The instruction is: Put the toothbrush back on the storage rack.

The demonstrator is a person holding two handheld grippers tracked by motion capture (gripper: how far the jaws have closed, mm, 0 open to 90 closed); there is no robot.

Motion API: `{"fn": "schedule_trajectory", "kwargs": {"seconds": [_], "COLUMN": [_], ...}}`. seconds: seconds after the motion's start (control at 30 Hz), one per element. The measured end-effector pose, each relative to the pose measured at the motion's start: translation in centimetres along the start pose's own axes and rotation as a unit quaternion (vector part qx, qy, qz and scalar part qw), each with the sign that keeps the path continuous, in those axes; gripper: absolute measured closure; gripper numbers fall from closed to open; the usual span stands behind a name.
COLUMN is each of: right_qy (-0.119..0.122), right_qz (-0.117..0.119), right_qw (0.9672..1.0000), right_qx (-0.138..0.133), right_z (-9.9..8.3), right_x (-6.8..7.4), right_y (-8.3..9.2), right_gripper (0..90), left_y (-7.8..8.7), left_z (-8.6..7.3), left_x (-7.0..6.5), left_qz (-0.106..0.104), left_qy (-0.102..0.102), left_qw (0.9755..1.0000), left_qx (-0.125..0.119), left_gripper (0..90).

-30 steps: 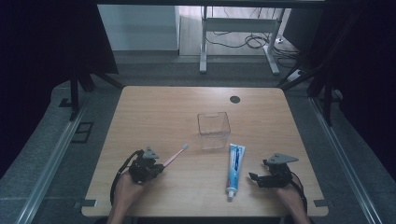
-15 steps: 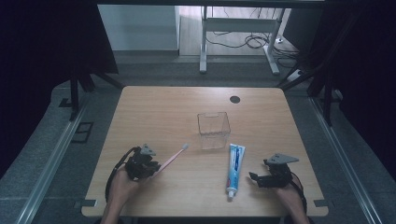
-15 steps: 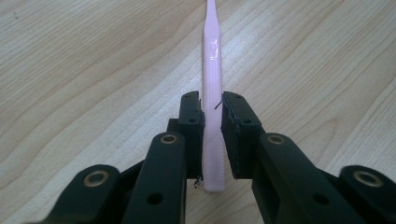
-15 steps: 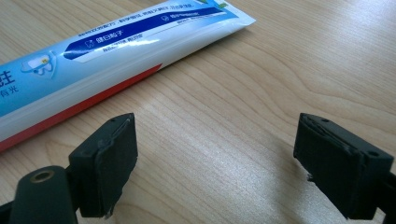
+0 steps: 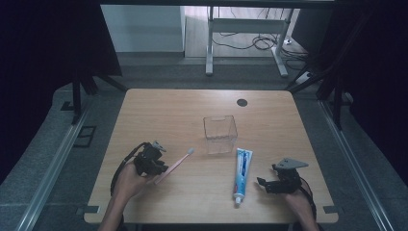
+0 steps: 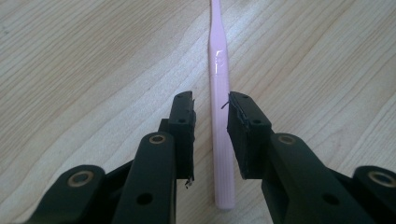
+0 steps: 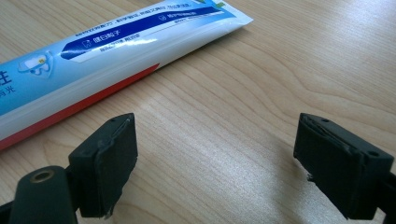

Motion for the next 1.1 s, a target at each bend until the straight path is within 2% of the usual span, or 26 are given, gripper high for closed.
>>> {"fn": "schedule_trajectory", "kwargs": {"seconds": [0.1, 0.4, 0.57, 0.83, 1.0, 1.1], "right_qy": [0.0, 0.001, 0.001, 0.002, 0.002, 0.003], "right_qz": [-0.001, 0.0, 0.002, 0.003, 0.003, 0.003], "right_qw": [1.0, 1.0, 1.0, 1.0, 1.0, 1.0], "right_qx": [0.0, 0.001, 0.002, 0.004, 0.004, 0.005], "right_z": [0.0, 0.0, -0.1, -0.2, -0.2, -0.2], "right_x": [0.0, 0.0, 0.0, 0.0, 0.1, 0.0], "right_y": [0.0, 0.0, 0.0, 0.0, 0.0, -0.1], "right_gripper": [14.2, 14.2, 14.3, 14.3, 14.4, 14.4], "left_y": [-0.3, -1.1, -1.9, -2.8, -3.4, -3.6], "left_z": [0.5, 1.4, 2.2, 3.0, 3.2, 3.2], "left_x": [-0.1, -0.3, -0.5, -0.5, -0.4, -0.4], "left_qz": [-0.011, -0.02, -0.026, -0.022, -0.018, -0.012], "left_qy": [-0.002, -0.006, -0.009, -0.009, -0.012, -0.01], "left_qw": [0.9998, 0.9985, 0.9963, 0.9947, 0.9925, 0.992], "left_qx": [0.017, 0.051, 0.082, 0.1, 0.121, 0.125], "left_gripper": [70.4, 69.6, 69.6, 71.7, 72.9, 73.1]}}
Point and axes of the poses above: each handheld gripper's, and its own axes: y roughly backward along the jaws, z roughly out of its top, x roughly to its left, the point moved 10 cm from there along -y, roughly forward along the jaws, and after that the axes turned 5 degrees about -z, right-handed, at the moved point
